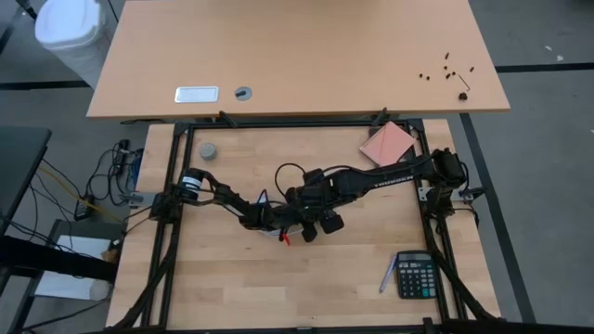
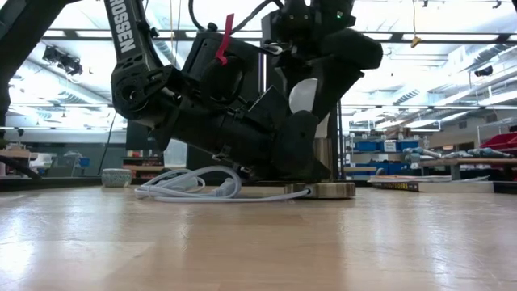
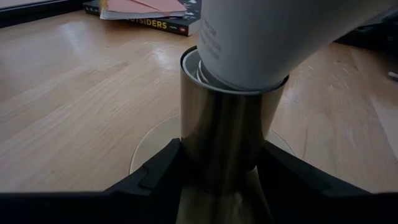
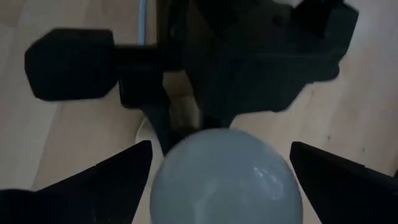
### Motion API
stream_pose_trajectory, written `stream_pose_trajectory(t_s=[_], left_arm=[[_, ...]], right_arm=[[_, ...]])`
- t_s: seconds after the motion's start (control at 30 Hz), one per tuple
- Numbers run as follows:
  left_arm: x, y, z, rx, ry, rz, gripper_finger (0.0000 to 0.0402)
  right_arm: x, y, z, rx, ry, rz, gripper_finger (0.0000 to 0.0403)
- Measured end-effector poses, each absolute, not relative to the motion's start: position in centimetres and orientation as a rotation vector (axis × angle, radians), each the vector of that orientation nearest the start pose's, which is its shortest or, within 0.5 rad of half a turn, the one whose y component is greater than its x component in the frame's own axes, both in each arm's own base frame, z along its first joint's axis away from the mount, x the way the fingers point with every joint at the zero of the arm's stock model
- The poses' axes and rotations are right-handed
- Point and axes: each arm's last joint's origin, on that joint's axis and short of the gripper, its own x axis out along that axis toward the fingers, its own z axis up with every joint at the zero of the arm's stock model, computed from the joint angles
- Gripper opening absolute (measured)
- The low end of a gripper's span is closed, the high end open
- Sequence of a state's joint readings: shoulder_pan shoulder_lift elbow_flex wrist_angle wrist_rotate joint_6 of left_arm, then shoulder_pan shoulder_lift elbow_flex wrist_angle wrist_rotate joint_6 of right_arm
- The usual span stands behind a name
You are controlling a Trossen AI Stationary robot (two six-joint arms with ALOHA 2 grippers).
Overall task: Screw lightbulb
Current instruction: Insert the lightbulb into the lamp
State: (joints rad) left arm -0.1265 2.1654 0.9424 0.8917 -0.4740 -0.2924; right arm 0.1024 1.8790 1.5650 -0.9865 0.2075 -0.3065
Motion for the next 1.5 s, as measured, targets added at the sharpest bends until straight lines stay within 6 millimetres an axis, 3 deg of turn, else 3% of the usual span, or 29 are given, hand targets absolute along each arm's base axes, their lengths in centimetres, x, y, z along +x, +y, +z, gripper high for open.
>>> stream_pose_trajectory(t_s=[0.27, 0.63, 0.83, 1.17, 1.5], left_arm=[[39.5, -3.7, 8.2, -0.189, 0.265, 0.387, 0.0193], [39.5, -3.7, 8.2, -0.189, 0.265, 0.387, 0.0193], [39.5, -3.6, 8.2, -0.188, 0.267, 0.389, 0.0193], [39.4, -3.7, 8.1, -0.15, 0.276, 0.399, 0.0193], [39.4, -3.6, 8.1, -0.144, 0.274, 0.413, 0.0193]], right_arm=[[37.8, 3.2, 23.8, -0.467, 1.274, 0.101, 0.0354], [37.8, 2.8, 23.8, -0.467, 1.284, 0.094, 0.0259], [37.7, 1.9, 24.1, -0.425, 1.303, 0.066, 0.0275], [37.6, -1.1, 24.4, -0.152, 1.31, 0.082, 0.0271], [37.5, -1.1, 23.9, -0.193, 1.297, 0.123, 0.028]])
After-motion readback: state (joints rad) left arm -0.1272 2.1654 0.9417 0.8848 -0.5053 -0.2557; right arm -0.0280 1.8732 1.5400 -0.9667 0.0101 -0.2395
